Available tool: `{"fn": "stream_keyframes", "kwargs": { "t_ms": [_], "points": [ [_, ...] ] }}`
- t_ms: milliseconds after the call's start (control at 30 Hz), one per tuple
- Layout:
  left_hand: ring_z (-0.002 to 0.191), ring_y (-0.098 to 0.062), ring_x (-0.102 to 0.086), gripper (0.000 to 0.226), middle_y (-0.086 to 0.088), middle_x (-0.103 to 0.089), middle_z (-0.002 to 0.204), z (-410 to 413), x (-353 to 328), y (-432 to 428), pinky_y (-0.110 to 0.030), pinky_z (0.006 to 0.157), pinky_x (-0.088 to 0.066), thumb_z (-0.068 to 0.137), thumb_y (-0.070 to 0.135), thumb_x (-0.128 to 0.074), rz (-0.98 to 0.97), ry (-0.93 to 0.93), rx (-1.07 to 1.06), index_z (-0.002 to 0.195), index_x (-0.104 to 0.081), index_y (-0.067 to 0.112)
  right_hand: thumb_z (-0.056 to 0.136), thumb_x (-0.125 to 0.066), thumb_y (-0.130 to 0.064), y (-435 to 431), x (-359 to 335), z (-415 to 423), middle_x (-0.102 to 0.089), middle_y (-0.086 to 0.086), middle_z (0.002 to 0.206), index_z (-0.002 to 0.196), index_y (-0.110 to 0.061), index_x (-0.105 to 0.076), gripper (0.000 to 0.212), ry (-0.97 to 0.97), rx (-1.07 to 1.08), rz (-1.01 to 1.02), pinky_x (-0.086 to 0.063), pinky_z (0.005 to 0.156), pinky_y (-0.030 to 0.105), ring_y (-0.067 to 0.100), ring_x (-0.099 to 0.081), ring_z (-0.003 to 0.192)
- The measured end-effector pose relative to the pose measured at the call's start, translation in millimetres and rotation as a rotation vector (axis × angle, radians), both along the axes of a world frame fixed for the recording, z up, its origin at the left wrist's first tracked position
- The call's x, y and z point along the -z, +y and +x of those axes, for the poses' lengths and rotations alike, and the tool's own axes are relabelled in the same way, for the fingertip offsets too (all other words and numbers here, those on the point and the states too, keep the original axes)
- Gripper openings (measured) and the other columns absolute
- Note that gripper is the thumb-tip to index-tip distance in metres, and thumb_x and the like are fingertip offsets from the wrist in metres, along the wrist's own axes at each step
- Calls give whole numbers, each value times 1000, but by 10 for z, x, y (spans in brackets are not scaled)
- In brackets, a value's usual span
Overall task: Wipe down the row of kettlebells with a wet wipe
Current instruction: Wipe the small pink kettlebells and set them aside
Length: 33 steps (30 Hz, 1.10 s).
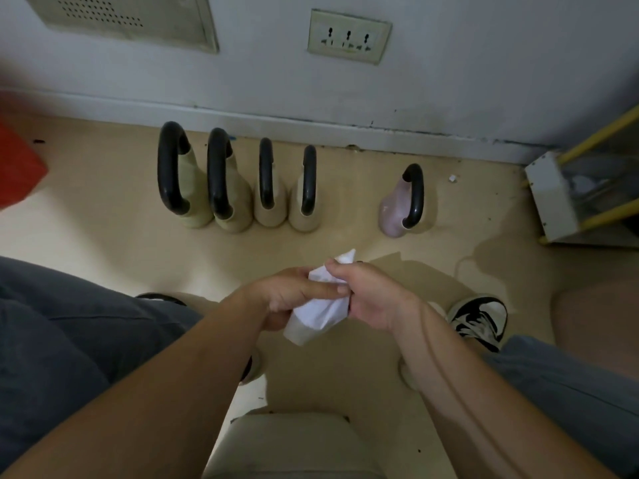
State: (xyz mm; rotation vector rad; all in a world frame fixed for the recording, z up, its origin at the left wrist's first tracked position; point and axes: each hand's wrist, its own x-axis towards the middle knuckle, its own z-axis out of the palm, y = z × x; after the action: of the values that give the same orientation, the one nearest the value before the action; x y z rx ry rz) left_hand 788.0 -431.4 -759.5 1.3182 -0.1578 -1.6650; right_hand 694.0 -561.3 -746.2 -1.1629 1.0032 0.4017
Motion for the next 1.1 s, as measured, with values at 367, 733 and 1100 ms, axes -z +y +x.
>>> {"fn": "stream_keyframes", "kwargs": {
  "t_ms": [367,733,1100],
  "points": [
    [101,-32,-63,42,-12,-66,113,370,183,-233,-46,93,-53,97,41,-56,477,-755,-349,122,-61,8,104,-46,-29,-315,528,-233,-57,11,81,113,-8,-59,26,242,552,-138,-57,61,38,24,-54,59],
    [103,-33,-62,56,-16,-67,111,-784,539,-270,-36,89,-49,104,50,-26,530,-779,-189,115,-63,9,102,-25,-70,-187,957,-234,-70,17,130,135,-13,-64,77,140,478,251,-60,83,39,33,-69,111],
    [84,-26,-61,46,1,-56,77,-816,480,-231,-35,72,-47,102,51,-31,386,-901,-120,85,-56,16,99,-15,-76,-219,932,-203,-70,14,129,139,-11,-62,89,153,432,273,-58,81,40,27,-73,101]
  ]
}}
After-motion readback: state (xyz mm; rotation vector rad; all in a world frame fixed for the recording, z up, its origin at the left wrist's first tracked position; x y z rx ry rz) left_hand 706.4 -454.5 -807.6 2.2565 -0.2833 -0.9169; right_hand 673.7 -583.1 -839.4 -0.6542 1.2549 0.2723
